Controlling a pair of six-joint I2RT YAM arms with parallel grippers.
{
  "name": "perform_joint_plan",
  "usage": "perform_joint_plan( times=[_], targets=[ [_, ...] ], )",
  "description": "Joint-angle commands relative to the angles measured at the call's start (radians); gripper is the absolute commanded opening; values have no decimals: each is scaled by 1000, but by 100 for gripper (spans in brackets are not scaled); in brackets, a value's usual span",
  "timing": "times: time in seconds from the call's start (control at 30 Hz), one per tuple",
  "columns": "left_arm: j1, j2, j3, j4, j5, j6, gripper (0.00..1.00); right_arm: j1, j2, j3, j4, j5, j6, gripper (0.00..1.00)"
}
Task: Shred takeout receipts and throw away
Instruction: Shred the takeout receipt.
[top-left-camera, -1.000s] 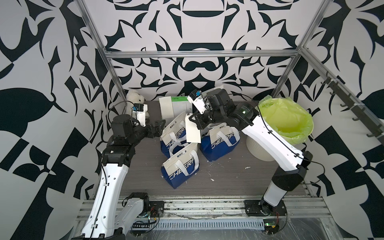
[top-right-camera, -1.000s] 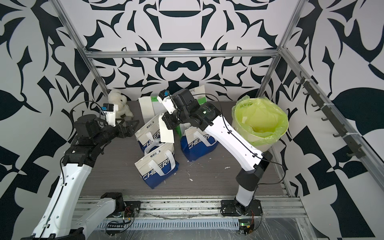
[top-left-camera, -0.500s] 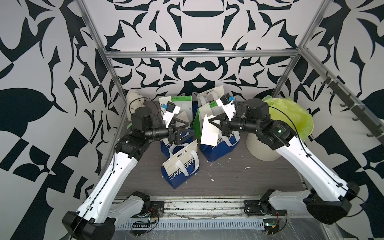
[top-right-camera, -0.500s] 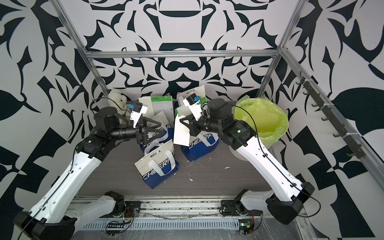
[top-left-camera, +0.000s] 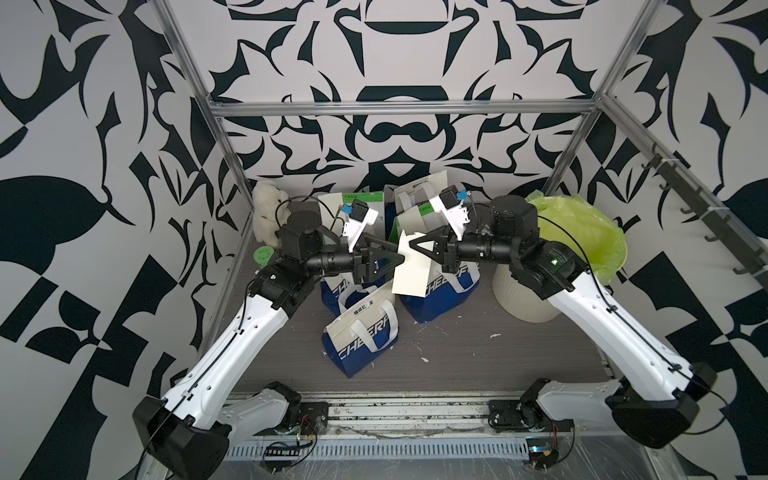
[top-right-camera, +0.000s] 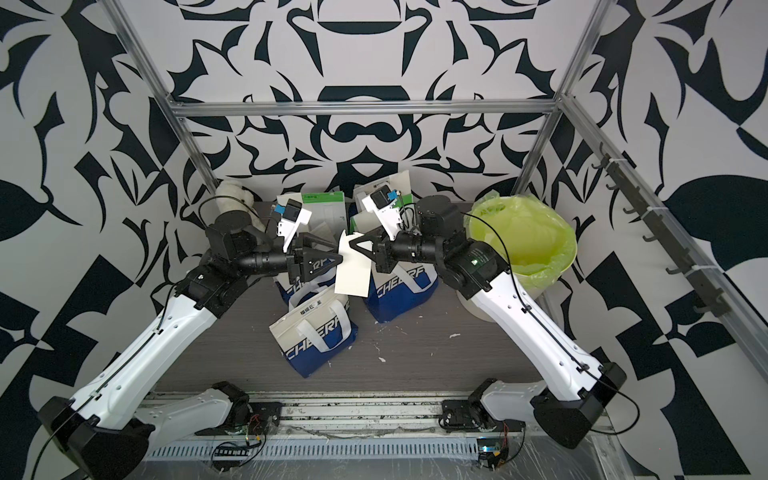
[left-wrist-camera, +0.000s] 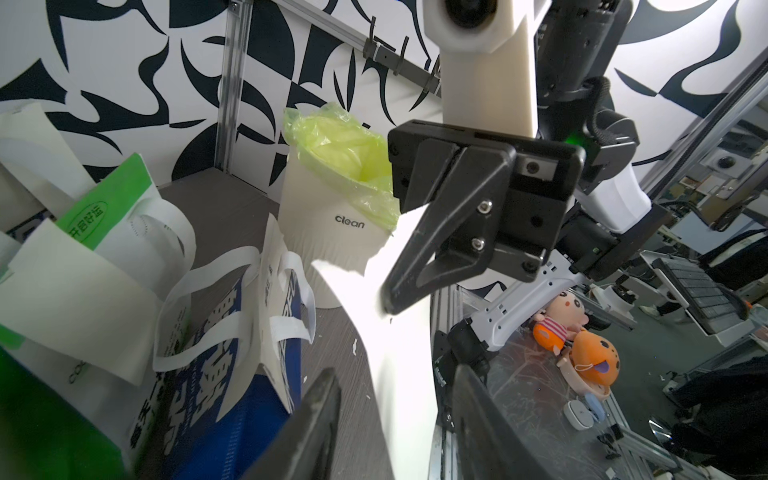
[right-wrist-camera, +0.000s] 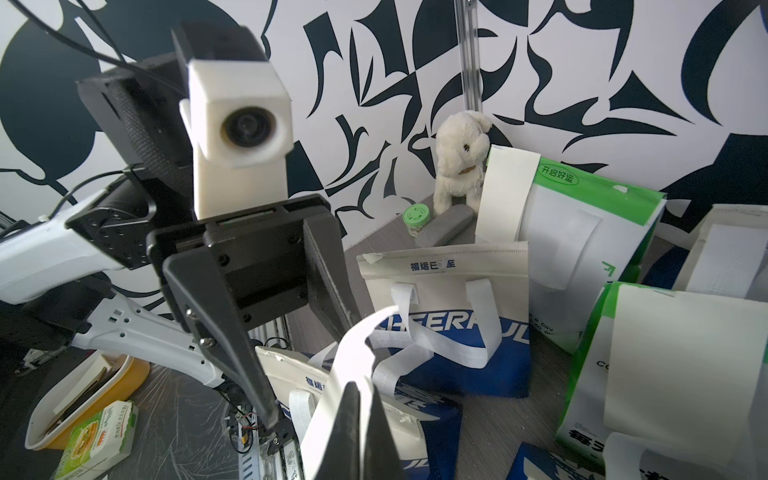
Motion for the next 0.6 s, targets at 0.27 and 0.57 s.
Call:
perform_joint_plan(
  times=[0.27, 0.57],
  targets=[
    [-16, 40, 38, 12, 31, -1, 0, 0, 22, 21, 41, -35, 26, 12],
    [-20, 8, 6, -17, 16, 46, 0, -25, -10, 5, 10, 9, -3, 36]
  ],
)
